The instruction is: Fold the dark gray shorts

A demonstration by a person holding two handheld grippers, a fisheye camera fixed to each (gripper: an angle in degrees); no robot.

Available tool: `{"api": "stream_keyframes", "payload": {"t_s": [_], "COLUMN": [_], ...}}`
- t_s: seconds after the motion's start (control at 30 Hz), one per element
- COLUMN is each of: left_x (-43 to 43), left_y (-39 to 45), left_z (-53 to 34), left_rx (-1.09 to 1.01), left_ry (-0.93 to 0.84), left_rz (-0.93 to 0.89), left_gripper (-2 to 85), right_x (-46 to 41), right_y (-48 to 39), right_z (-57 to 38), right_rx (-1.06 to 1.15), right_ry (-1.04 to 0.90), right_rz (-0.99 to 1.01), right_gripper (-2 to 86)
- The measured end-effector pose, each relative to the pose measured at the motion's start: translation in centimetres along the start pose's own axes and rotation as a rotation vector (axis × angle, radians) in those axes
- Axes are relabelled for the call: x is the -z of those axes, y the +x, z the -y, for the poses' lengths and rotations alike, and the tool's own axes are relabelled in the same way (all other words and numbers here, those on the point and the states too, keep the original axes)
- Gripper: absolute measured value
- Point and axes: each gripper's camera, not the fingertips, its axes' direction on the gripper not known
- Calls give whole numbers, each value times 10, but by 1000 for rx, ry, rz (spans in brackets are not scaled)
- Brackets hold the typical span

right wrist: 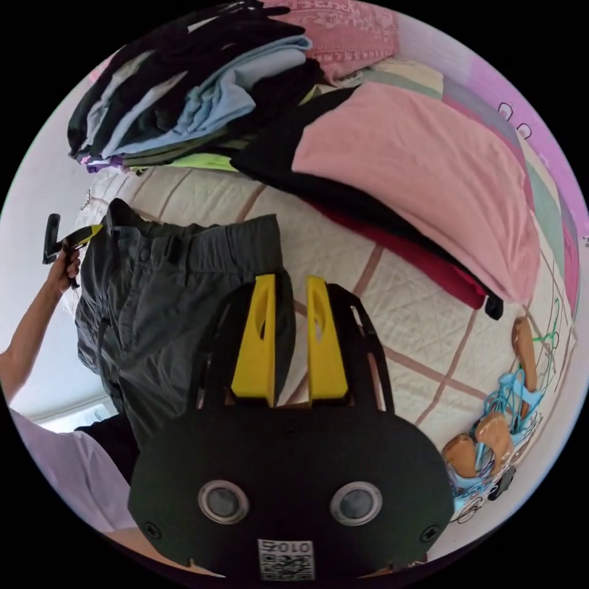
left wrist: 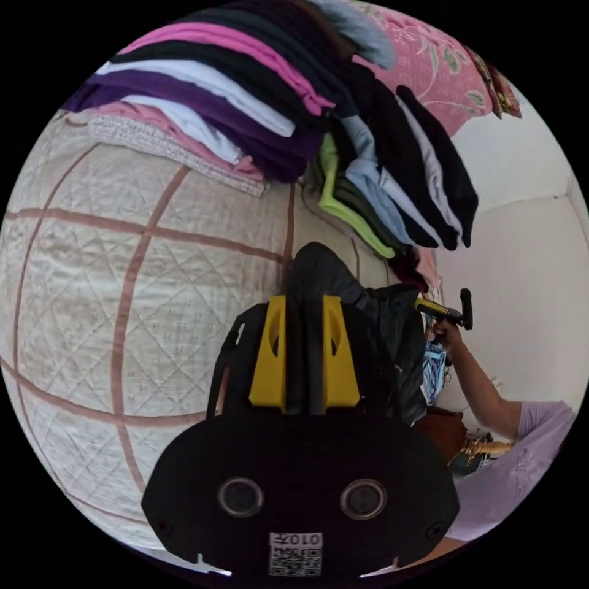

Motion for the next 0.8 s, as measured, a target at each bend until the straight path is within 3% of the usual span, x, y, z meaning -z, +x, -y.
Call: {"api": "stream_keyframes", "payload": {"t_s": [0.23, 0.33, 0.4, 0.53, 0.63, 0.7, 0.8], "left_x": [4, -35, -49, -30, -19, -33, -55], "left_y": [19, 14, 14, 42, 44, 37, 35], "left_z": [23, 38, 43, 38, 29, 26, 20], "left_rx": [-160, -100, -58, -60, 9, 94, 179], "left_ry": [-78, -182, -184, -67, 0, -20, -47], "left_rz": [99, -14, -114, -46, -52, -73, -46], "left_gripper": [105, 106, 98, 76, 70, 70, 72], "right_x": [54, 23, 7, 40, 48, 24, 2], "right_y": [-11, -26, -23, -30, -3, 14, 11], "right_z": [-32, -14, -3, 3, -2, 1, -1], "right_rx": [-3, 64, 91, 153, 43, -29, -25], "right_ry": [245, 124, 61, 74, 82, 27, -13], "right_rz": [-28, -107, -33, -37, 52, 112, 23], "right_gripper": [140, 148, 120, 62, 56, 60, 71]}}
